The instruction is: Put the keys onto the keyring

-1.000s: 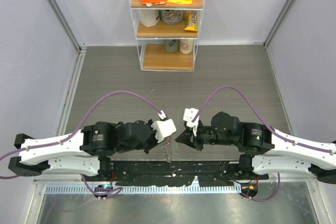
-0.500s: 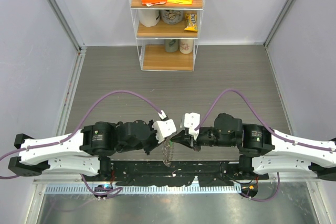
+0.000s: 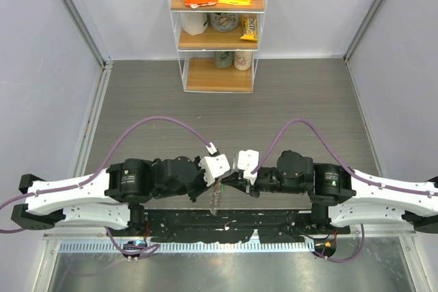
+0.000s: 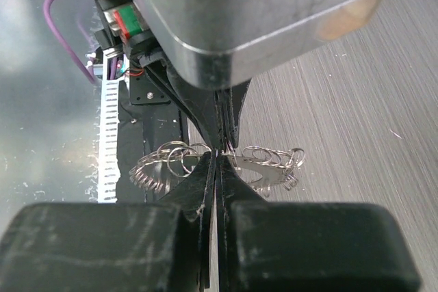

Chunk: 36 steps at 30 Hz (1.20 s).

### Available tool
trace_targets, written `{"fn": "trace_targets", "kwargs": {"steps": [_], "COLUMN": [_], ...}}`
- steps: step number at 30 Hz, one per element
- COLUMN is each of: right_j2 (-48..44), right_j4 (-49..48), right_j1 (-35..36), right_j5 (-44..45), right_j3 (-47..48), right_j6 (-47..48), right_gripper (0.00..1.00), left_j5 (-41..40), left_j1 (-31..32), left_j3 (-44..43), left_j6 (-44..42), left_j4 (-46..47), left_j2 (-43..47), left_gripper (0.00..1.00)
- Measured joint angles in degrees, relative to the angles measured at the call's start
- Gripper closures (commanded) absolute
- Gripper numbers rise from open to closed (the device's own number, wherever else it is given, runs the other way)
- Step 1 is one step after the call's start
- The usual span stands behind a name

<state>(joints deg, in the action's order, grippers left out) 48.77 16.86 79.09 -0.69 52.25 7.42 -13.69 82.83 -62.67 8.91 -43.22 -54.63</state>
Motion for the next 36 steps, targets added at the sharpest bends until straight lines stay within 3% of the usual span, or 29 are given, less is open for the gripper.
{"fn": "trace_targets", "kwargs": {"steps": [36], "right_j2": [1.38], "right_j4": [-4.20], "right_j1": [0.44], "right_j5": [5.27], "right_j3": [-2.51], "right_j6": [-1.01], "right_gripper": [0.94], "left_j5": [-0.17], "left_j1": [0.00], "left_j3": [-0.22], "left_j6": [1.16], "left_j4": [0.20], "left_j2": [1.05], "left_gripper": [1.00]}}
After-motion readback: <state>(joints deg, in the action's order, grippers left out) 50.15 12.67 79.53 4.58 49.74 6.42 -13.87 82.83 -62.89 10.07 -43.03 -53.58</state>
